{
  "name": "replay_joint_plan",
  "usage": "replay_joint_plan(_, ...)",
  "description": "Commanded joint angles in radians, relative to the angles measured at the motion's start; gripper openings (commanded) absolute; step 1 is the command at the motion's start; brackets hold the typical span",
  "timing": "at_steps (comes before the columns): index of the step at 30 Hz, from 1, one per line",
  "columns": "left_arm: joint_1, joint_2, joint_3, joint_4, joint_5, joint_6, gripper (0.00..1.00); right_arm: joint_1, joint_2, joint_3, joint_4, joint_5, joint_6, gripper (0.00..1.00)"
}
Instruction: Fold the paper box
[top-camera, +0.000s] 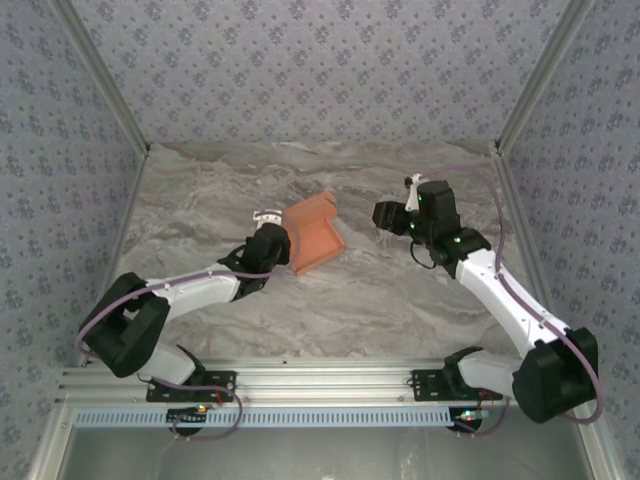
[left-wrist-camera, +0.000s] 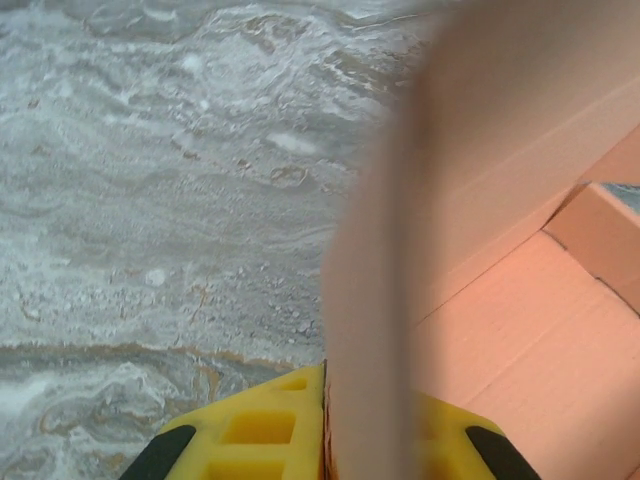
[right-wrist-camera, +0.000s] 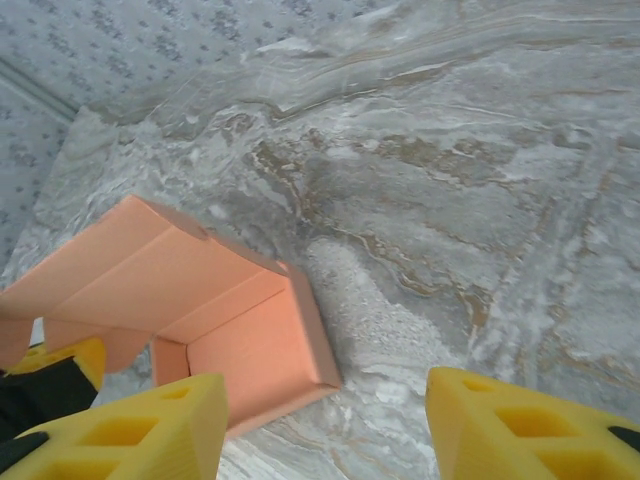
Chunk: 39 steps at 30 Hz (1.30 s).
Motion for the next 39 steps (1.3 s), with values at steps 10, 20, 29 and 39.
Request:
replay_joint_plan(10,0.007,0.031,0.064,0.085,0.254,0.382,0.06,-0.176,0.228,0.051,0.099,-0.297,0.355,0.58)
replay_joint_plan(20,0.058,0.075,0.084,0.148,0.419,0.438,0.06,-0.176,0.391,0.042,0.203,-0.408,0.822,0.67)
replay_joint_plan(29,0.078,0.113,0.122,0.137,0.496,0.453,0.06,-0.099,0.507,0.07,0.317,-0.452,0.92,0.64)
replay_joint_plan(39,0.064,0.181,0.216,0.046,0.41,0.311,0.02,-0.003,0.417,-0.03,0.344,-0.355,1.002,0.63)
